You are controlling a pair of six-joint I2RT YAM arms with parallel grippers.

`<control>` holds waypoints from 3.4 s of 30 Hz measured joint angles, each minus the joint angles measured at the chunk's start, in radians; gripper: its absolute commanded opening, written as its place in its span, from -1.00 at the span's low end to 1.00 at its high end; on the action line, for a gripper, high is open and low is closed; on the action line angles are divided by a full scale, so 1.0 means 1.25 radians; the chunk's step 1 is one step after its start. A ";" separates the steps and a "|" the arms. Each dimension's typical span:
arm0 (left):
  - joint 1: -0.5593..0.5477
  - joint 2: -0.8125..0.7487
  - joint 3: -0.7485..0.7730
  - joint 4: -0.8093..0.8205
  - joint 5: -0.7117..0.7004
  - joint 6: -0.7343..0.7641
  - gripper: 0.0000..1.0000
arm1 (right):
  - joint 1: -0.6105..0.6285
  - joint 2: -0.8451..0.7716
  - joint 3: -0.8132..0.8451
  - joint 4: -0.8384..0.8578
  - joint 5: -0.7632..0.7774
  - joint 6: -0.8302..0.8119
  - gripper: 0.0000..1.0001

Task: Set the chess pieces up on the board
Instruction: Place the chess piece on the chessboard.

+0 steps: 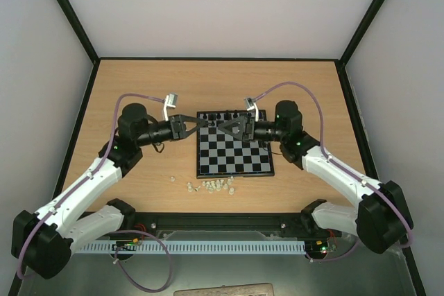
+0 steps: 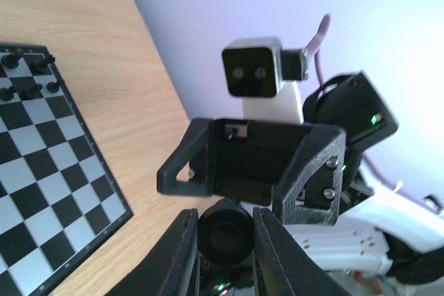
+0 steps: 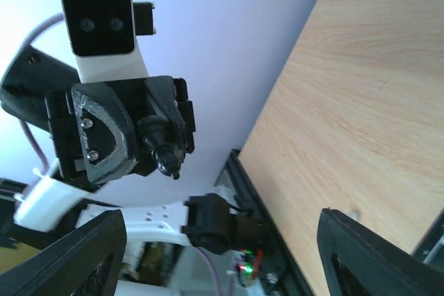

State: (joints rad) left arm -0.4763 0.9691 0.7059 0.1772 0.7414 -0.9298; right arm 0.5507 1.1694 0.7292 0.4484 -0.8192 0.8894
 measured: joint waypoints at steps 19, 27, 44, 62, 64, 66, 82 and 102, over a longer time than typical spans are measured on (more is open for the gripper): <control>0.000 -0.009 -0.058 0.164 -0.054 -0.213 -0.90 | 0.000 0.057 -0.035 0.360 -0.021 0.270 0.03; 0.000 -0.008 -0.059 0.200 -0.048 -0.238 -0.90 | 0.004 0.096 -0.034 0.390 -0.028 0.295 -0.19; 0.000 0.013 -0.078 0.233 -0.033 -0.250 -0.90 | 0.039 0.150 0.011 0.407 -0.035 0.301 -0.59; 0.012 0.010 -0.073 0.200 -0.032 -0.219 0.12 | 0.047 0.154 0.056 0.285 -0.028 0.223 -0.96; 0.028 0.002 -0.061 0.141 -0.037 -0.193 0.29 | 0.047 0.143 0.091 0.206 -0.017 0.172 -0.97; 0.057 -0.013 -0.047 0.091 -0.038 -0.162 0.33 | 0.046 0.128 0.135 0.099 0.001 0.111 -0.97; 0.233 -0.038 0.012 -0.183 -0.049 0.026 0.45 | 0.025 0.269 0.645 -0.772 0.526 -0.358 -0.97; 0.241 0.033 -0.011 -0.225 -0.049 0.114 0.47 | 0.023 0.725 0.923 -1.041 0.874 -0.437 -0.95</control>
State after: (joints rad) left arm -0.1745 1.0100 0.6926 -0.1043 0.6796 -0.7879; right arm 0.5800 2.0754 1.8828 -0.8524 0.2729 0.3435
